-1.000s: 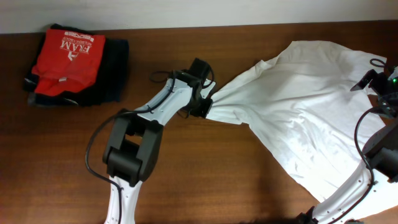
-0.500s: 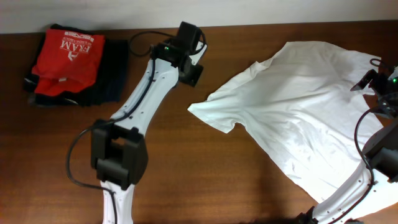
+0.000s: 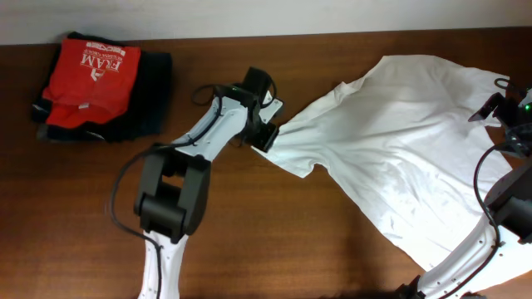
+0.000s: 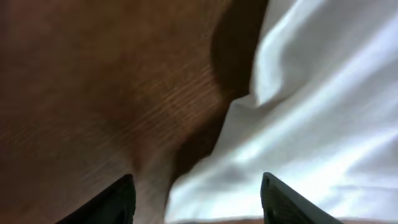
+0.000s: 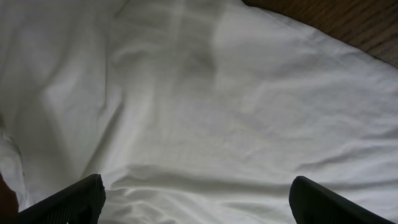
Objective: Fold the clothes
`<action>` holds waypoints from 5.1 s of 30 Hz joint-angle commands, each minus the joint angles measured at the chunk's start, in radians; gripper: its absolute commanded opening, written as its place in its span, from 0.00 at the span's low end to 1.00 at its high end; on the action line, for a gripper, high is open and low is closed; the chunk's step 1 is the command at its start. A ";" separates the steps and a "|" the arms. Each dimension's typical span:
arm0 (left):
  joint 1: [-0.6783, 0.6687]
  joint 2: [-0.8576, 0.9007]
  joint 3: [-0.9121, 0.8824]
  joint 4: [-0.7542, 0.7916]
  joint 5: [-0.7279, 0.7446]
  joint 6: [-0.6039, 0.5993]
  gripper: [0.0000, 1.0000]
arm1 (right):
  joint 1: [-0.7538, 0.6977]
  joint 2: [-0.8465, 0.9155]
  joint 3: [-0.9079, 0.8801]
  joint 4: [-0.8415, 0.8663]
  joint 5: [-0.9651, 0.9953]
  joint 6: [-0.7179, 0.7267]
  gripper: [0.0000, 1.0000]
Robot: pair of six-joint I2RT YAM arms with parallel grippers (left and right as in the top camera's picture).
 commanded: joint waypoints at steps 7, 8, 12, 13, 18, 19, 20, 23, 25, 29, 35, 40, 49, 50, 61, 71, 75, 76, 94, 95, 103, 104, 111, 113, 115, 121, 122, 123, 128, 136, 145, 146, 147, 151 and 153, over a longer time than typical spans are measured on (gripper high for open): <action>0.035 0.060 -0.009 0.066 -0.151 0.066 0.00 | 0.003 -0.010 0.013 -0.001 0.002 0.002 0.98; 0.048 0.060 -0.009 0.067 -0.151 0.087 0.00 | 0.003 -0.010 0.013 -0.001 0.002 0.002 0.98; 0.116 0.060 -0.009 0.027 -0.151 0.087 0.00 | 0.003 -0.010 0.013 -0.001 0.002 0.002 0.98; 0.136 0.060 -0.009 -0.019 -0.151 0.087 0.00 | 0.003 -0.010 0.013 -0.001 0.002 0.002 0.98; 0.193 0.060 -0.009 -0.236 -0.161 -0.026 0.01 | 0.003 -0.010 0.013 -0.001 0.002 0.002 0.98; 0.204 0.060 -0.009 -0.286 -0.206 -0.104 0.00 | 0.003 -0.010 0.013 -0.001 0.002 0.002 0.98; 0.208 0.060 -0.009 -0.318 -0.255 -0.161 0.00 | 0.003 -0.010 0.013 -0.001 0.002 0.002 0.98; 0.208 0.058 -0.008 -0.362 -0.286 -0.185 0.01 | 0.003 -0.010 0.013 -0.001 0.002 0.002 0.98; 0.207 0.030 0.003 -0.367 -0.286 -0.185 0.02 | 0.003 -0.010 0.013 -0.001 0.002 0.002 0.98; 0.207 -0.105 0.188 -0.349 -0.217 -0.184 0.73 | 0.003 -0.010 0.013 -0.001 0.002 0.002 0.98; 0.059 -0.102 0.230 -0.056 0.045 -0.096 0.84 | 0.003 -0.010 0.013 -0.001 0.002 0.002 0.98; -0.114 0.069 0.227 0.205 -0.201 -0.042 0.69 | 0.003 -0.010 0.013 -0.001 0.002 0.002 0.98; -0.116 0.187 0.227 0.341 -0.230 -0.040 0.54 | 0.003 -0.010 0.013 -0.001 0.002 0.002 0.98; -0.116 0.189 0.227 0.347 -0.231 -0.040 0.53 | 0.003 -0.010 0.013 -0.001 0.002 0.002 0.98; -0.114 0.190 0.227 0.365 -0.313 -0.040 0.38 | 0.003 -0.010 0.013 -0.001 0.002 0.002 0.98; -0.107 0.224 0.230 0.388 -0.411 -0.041 0.01 | 0.003 -0.010 0.013 -0.001 0.002 0.002 0.98; -0.054 0.224 0.267 0.381 -0.473 -0.040 0.01 | 0.003 -0.010 0.013 -0.001 0.002 0.002 0.98; -0.034 0.224 0.285 0.372 -0.473 -0.040 0.01 | 0.003 -0.010 0.013 -0.001 0.002 0.002 0.98; 0.164 0.029 0.304 -0.025 0.167 0.032 0.59 | 0.003 -0.010 0.013 -0.001 0.002 0.002 0.98; 0.161 0.048 0.304 -0.050 0.157 0.032 0.57 | 0.003 -0.010 0.013 -0.001 0.002 0.002 0.98; 0.133 0.157 0.304 -0.111 0.141 0.032 0.56 | 0.003 -0.010 0.013 -0.001 0.002 0.002 0.98; 0.133 0.163 0.304 -0.103 0.095 0.031 0.46 | 0.003 -0.010 0.013 -0.001 0.002 0.002 0.98; 0.147 0.172 0.304 -0.101 -0.093 0.031 0.31 | 0.003 -0.010 0.013 -0.001 0.002 0.002 0.98; 0.148 0.177 0.304 -0.100 -0.148 0.031 0.31 | 0.003 -0.010 0.013 -0.001 0.002 0.002 0.98; 0.151 0.177 0.304 -0.101 -0.148 0.031 0.31 | 0.003 -0.010 0.013 -0.001 0.002 0.002 0.98; 0.177 0.177 0.304 -0.108 -0.115 0.031 0.33 | 0.003 -0.010 0.013 -0.001 0.002 0.002 0.98; 0.177 0.177 0.304 -0.108 -0.061 0.031 0.36 | 0.003 -0.010 0.013 -0.001 0.002 0.002 0.98; 0.177 0.177 0.304 -0.101 -0.019 0.031 0.38 | 0.003 -0.010 0.013 -0.001 0.002 0.002 0.98; 0.197 0.176 0.329 -0.101 0.206 0.113 0.39 | 0.003 -0.010 0.013 -0.001 0.002 0.002 0.98; 0.202 0.237 0.318 -0.060 0.167 0.143 0.22 | 0.003 -0.010 0.013 -0.001 0.002 0.002 0.98; 0.233 0.241 0.318 -0.362 -0.115 -0.089 0.00 | 0.003 -0.010 0.013 -0.001 0.002 0.002 0.98; 0.242 0.241 0.318 -0.412 -0.115 -0.132 0.00 | 0.003 -0.010 0.013 -0.001 0.002 0.002 0.98; 0.252 0.241 0.318 -0.461 -0.114 -0.156 0.01 | 0.003 -0.010 0.013 -0.001 0.002 0.002 0.98; 0.286 0.241 0.317 -0.579 -0.129 -0.222 0.01 | 0.003 -0.010 0.013 -0.001 0.002 0.002 0.98; 0.286 0.241 0.317 -0.609 -0.129 -0.227 0.01 | 0.003 -0.010 0.013 -0.001 0.002 0.002 0.98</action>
